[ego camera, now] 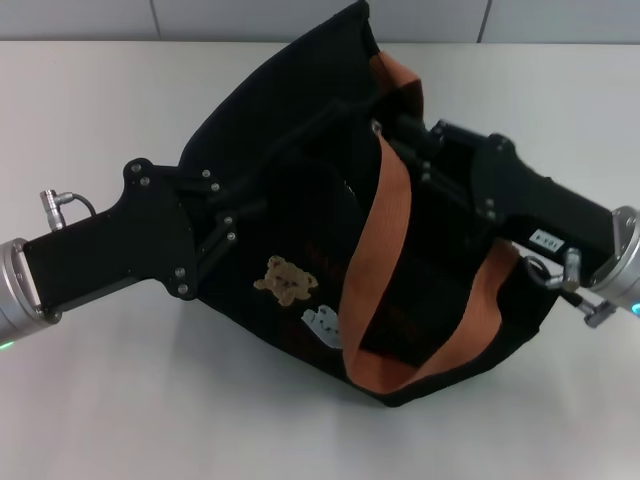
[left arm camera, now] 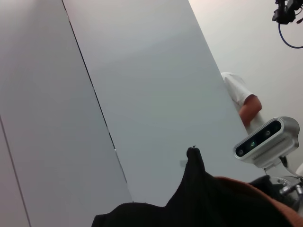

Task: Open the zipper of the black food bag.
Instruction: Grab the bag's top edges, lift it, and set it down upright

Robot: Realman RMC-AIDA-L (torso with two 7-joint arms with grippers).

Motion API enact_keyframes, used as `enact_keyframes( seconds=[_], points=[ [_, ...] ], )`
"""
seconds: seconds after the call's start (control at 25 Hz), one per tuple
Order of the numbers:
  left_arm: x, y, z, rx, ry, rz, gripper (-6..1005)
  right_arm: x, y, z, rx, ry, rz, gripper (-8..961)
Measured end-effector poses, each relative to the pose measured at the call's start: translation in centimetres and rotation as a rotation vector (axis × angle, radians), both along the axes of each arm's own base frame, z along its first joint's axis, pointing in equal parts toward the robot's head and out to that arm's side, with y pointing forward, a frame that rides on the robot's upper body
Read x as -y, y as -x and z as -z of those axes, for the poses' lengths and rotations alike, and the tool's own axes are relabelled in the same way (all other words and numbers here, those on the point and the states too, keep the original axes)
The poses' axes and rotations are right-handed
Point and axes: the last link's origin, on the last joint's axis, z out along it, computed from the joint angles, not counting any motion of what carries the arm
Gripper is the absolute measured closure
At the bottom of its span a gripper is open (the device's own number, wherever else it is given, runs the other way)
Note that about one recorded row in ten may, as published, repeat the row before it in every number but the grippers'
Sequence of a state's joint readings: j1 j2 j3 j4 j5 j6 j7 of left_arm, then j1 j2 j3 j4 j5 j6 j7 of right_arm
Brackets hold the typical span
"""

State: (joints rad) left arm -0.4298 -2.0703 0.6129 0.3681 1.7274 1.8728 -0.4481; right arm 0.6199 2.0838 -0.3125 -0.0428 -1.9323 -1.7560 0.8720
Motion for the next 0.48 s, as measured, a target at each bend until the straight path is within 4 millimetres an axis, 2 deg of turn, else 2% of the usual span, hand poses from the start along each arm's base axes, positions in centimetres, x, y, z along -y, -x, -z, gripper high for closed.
enact_keyframes(
  seconds=[0.48],
  points=[
    [0.1, -0.2, 0.0, -0.007, -0.004, 0.031, 906, 0.2, -0.2, 1.7, 0.035, 0.049, 0.053, 598]
  ],
)
